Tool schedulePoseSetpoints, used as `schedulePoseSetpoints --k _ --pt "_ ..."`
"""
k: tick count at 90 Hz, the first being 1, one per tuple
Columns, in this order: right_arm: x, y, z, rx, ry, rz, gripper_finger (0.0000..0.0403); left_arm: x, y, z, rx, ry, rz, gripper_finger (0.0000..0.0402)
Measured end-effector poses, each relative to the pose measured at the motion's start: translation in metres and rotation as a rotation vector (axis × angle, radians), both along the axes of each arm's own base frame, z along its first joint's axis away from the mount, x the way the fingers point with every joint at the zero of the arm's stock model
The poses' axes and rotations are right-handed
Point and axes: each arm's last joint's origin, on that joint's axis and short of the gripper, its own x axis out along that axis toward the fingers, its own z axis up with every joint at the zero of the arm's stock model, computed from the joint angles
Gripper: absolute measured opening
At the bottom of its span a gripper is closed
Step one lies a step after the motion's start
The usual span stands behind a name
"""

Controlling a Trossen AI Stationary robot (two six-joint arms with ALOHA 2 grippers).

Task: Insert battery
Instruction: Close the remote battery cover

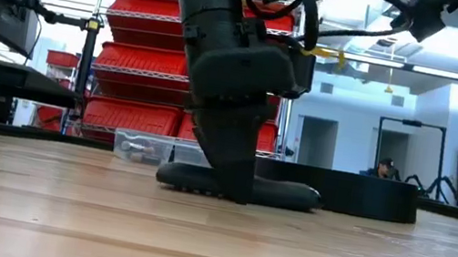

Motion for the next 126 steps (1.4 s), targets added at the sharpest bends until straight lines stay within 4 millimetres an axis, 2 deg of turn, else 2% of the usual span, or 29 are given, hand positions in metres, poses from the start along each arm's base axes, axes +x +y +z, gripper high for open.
schedulePoseSetpoints --k 12,25,44,52,66,84,102,113,126 --pt "-0.001 0.000 -0.002 -0.008 0.020 0.003 0.0225 -0.001 -0.001 -0.001 -0.016 0.005 0.017 0.0155" --pt "-0.002 0.000 -0.002 -0.025 0.022 0.015 0.0225 0.001 -0.002 0.001 -0.056 0.011 0.053 0.0155" --pt "-0.001 -0.002 -0.002 -0.061 0.016 0.031 0.0225 0.014 -0.006 0.034 -0.103 -0.014 0.084 0.0155" --pt "-0.001 -0.004 -0.001 -0.071 0.005 0.028 0.0225 0.020 -0.007 0.064 -0.139 -0.076 0.102 0.0155" --pt "0.001 -0.008 0.003 -0.067 -0.035 0.000 0.0225 0.014 -0.002 0.124 -0.183 -0.183 0.128 0.0155" --pt "0.008 -0.014 0.014 -0.164 -0.174 0.023 0.0225 -0.018 0.016 0.201 -0.245 -0.368 0.160 0.0155" --pt "0.016 -0.019 0.036 -0.177 -0.411 -0.012 0.0225 -0.043 0.044 0.264 -0.293 -0.630 0.106 0.0155" --pt "0.017 -0.018 0.049 -0.324 -0.552 0.083 0.0225 -0.053 0.064 0.292 -0.411 -0.761 0.022 0.0155" --pt "0.020 -0.015 0.059 -0.469 -0.616 0.153 0.0225 -0.055 0.080 0.294 -0.560 -0.724 -0.051 0.0155"
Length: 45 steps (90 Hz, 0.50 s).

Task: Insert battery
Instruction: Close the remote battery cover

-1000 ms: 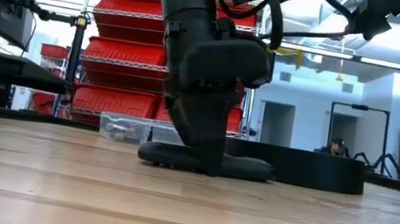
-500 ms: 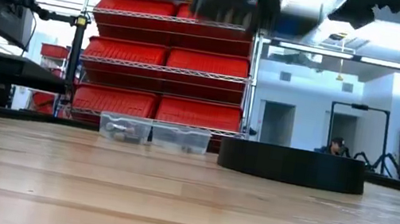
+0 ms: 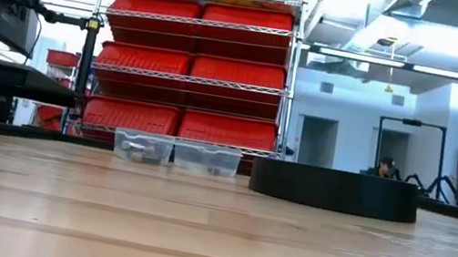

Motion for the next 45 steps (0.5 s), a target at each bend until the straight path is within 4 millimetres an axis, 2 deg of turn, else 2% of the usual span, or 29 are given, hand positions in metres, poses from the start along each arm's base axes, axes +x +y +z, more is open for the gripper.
schedulePoseSetpoints --k 12,29,45 --pt "0.010 -0.002 0.011 -0.014 0.009 -0.005 0.0225 -0.001 0.009 -0.002 -0.025 0.025 -0.035 0.0155" --pt "0.034 0.002 0.006 0.012 0.160 0.077 0.0225 -0.001 0.019 -0.005 -0.018 0.049 -0.022 0.0155" --pt "0.048 0.006 0.014 -0.011 0.156 0.096 0.0225 -0.003 0.021 -0.008 -0.022 0.075 -0.039 0.0155"
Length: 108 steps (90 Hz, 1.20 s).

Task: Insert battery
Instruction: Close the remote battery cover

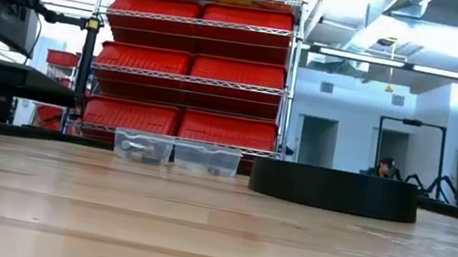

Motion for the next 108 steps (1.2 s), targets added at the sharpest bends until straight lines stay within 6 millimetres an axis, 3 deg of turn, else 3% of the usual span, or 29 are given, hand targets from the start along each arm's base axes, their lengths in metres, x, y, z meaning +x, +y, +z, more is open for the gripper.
schedulePoseSetpoints --k 22,46,56,78,92,108 --pt "0.005 0.000 0.001 -0.024 0.005 0.008 0.0200 -0.001 0.000 -0.002 0.004 0.017 -0.005 0.0155" --pt "0.005 0.001 0.001 -0.043 -0.006 0.046 0.0056 -0.001 0.002 -0.001 -0.002 0.017 -0.011 0.0155" --pt "0.001 0.000 0.003 -0.052 -0.016 0.049 0.0055 -0.001 0.002 0.000 -0.005 0.006 -0.005 0.0159" --pt "-0.017 -0.002 0.016 -0.048 0.092 0.024 0.0055 -0.002 0.015 -0.002 -0.048 0.054 0.084 0.0278" --pt "-0.034 -0.015 0.025 -0.002 0.151 -0.066 0.0055 -0.006 0.029 -0.003 -0.072 0.093 0.148 0.0288" --pt "-0.053 -0.050 0.022 0.195 0.243 -0.303 0.0055 -0.024 0.044 -0.007 0.012 0.203 0.216 0.0287"
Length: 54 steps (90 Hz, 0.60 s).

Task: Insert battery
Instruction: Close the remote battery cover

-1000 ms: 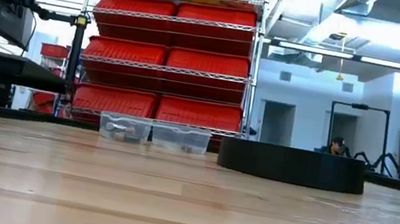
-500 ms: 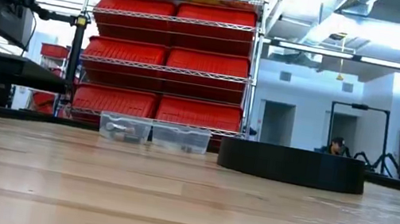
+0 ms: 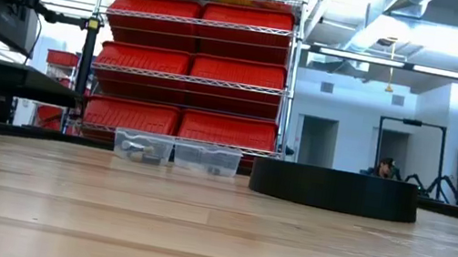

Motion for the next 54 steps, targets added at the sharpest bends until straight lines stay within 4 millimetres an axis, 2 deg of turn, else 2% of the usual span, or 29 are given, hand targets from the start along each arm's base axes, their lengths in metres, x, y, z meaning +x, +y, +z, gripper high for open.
schedulePoseSetpoints --k 13,22,31,40,54 --pt "-0.008 -0.035 -0.012 0.121 0.023 -0.238 0.0055 -0.018 0.018 0.001 0.148 0.066 0.064 0.0287" --pt "-0.012 -0.063 -0.034 0.238 0.005 -0.414 0.0055 -0.033 0.031 0.005 0.220 0.078 0.049 0.0287" --pt "-0.017 -0.090 -0.068 0.404 -0.028 -0.544 0.0054 -0.047 0.045 0.009 0.280 0.070 0.021 0.0287" --pt "-0.022 -0.114 -0.109 0.645 -0.080 -0.625 0.0053 -0.055 0.058 0.011 0.279 0.043 -0.034 0.0287" --pt "-0.028 -0.137 -0.171 0.980 -0.123 -0.748 0.0053 -0.062 0.070 0.009 0.267 0.017 -0.107 0.0287"
